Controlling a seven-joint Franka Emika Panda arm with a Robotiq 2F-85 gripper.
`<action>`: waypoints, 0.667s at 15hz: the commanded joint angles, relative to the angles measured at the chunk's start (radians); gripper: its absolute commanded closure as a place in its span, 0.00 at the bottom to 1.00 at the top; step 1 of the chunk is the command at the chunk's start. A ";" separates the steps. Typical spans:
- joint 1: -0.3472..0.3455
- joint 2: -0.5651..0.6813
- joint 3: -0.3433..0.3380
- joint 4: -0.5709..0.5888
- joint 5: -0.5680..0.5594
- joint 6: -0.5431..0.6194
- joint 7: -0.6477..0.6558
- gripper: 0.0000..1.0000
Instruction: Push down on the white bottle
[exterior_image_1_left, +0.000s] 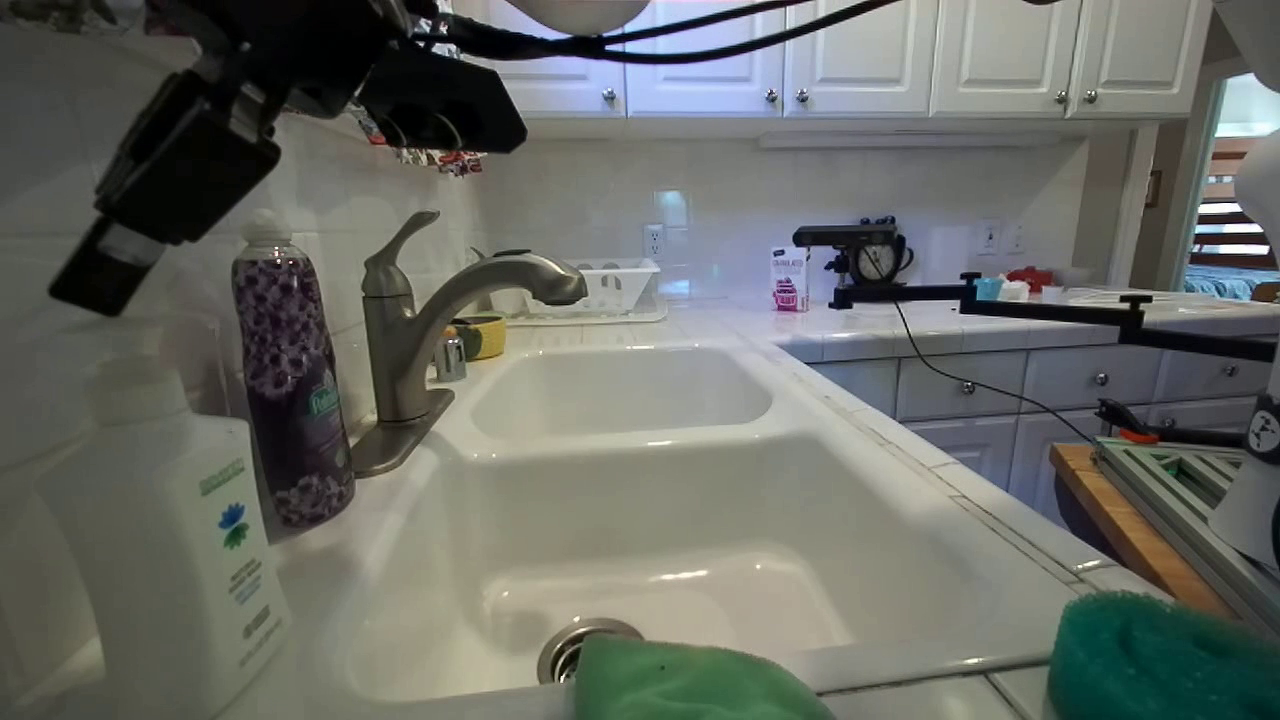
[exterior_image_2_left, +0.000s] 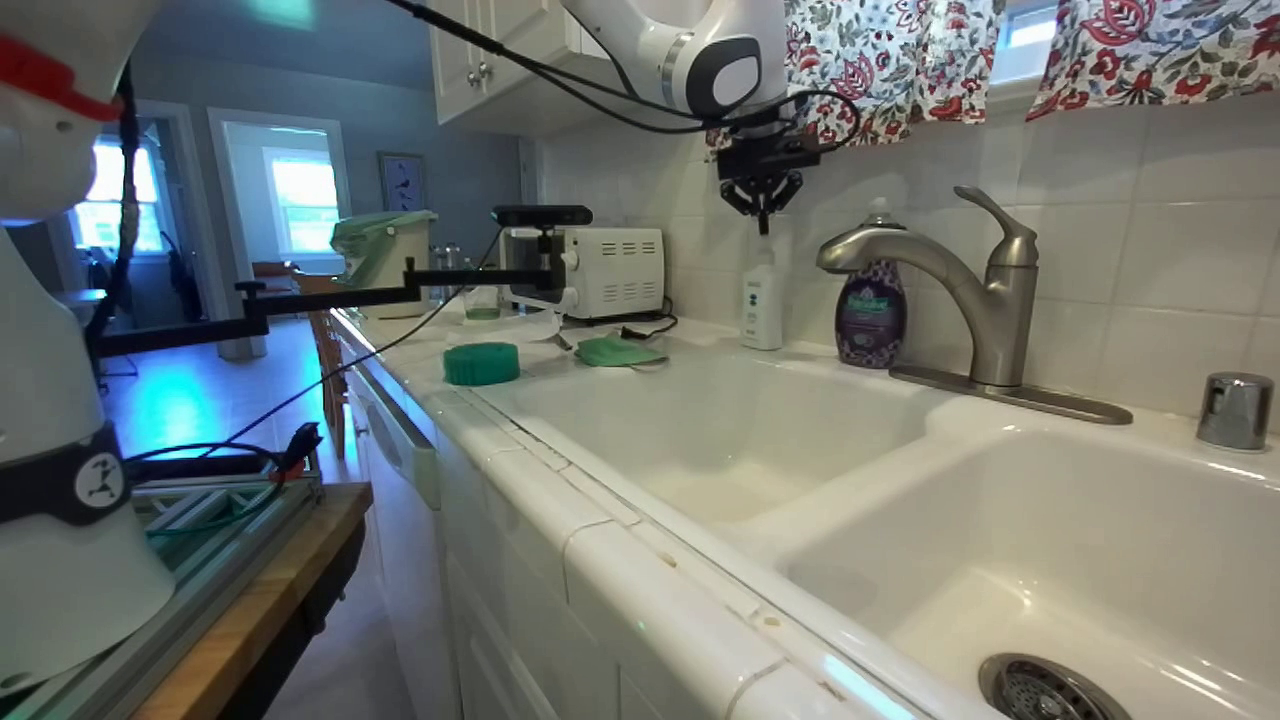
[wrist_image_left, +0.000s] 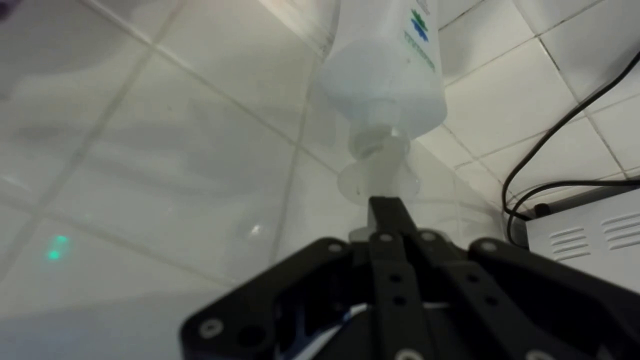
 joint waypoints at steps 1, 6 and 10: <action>-0.002 0.034 0.005 0.005 0.001 -0.028 -0.019 1.00; -0.003 0.038 0.004 -0.003 0.002 -0.028 -0.017 1.00; -0.003 0.042 0.005 -0.007 0.004 -0.030 -0.017 1.00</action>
